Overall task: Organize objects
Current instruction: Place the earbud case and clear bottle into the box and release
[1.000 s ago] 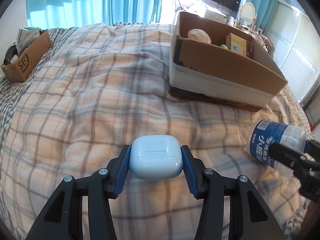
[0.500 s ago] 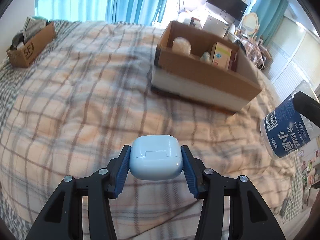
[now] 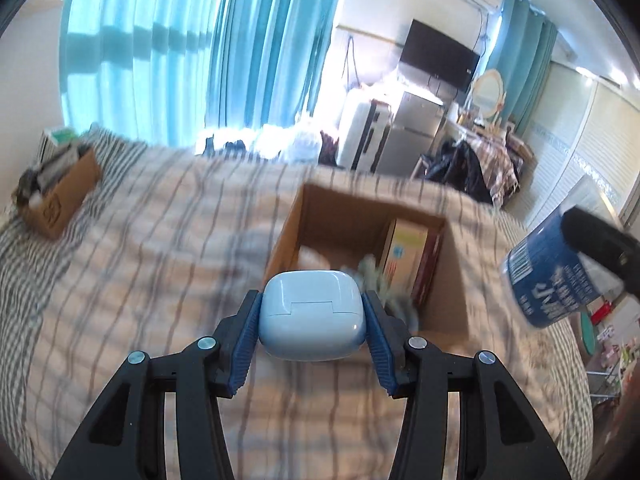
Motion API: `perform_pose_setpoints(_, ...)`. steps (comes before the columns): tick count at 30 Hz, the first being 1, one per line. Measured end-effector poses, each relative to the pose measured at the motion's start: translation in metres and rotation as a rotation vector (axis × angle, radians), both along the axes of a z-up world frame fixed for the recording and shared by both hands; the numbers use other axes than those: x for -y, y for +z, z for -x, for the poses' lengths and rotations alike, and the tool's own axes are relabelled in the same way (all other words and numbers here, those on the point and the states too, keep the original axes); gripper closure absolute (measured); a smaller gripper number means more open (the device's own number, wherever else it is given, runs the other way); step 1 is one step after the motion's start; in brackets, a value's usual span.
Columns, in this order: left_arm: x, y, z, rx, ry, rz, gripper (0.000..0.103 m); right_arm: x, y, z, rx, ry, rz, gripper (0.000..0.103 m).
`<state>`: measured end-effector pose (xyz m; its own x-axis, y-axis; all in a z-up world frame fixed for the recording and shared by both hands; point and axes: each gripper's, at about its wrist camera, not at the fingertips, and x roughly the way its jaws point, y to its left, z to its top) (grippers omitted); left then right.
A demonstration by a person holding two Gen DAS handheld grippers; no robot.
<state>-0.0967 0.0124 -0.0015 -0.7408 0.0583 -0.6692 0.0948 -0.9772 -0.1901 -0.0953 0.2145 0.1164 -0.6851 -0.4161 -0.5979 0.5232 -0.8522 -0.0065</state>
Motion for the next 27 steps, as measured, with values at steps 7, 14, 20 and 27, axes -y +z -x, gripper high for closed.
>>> perform_pose_setpoints(7, -0.015, -0.005, 0.059, -0.026, -0.030, 0.016, 0.052, -0.005, -0.030, 0.058, 0.092, 0.003, 0.008, 0.039)
perform_pose_setpoints(14, -0.028, -0.050, 0.095, 0.060, -0.043, 0.046, 0.052, -0.009, -0.099, 0.115, 0.319, 0.038, -0.004, 0.039)
perform_pose_setpoints(20, -0.032, -0.083, 0.111, 0.105, -0.066, 0.078, 0.052, -0.007, -0.123, 0.138, 0.352, 0.042, 0.025, 0.039)
perform_pose_setpoints(27, -0.035, -0.090, 0.116, 0.091, -0.051, 0.075, 0.026, -0.020, -0.101, 0.146, 0.288, -0.019, 0.092, 0.026)
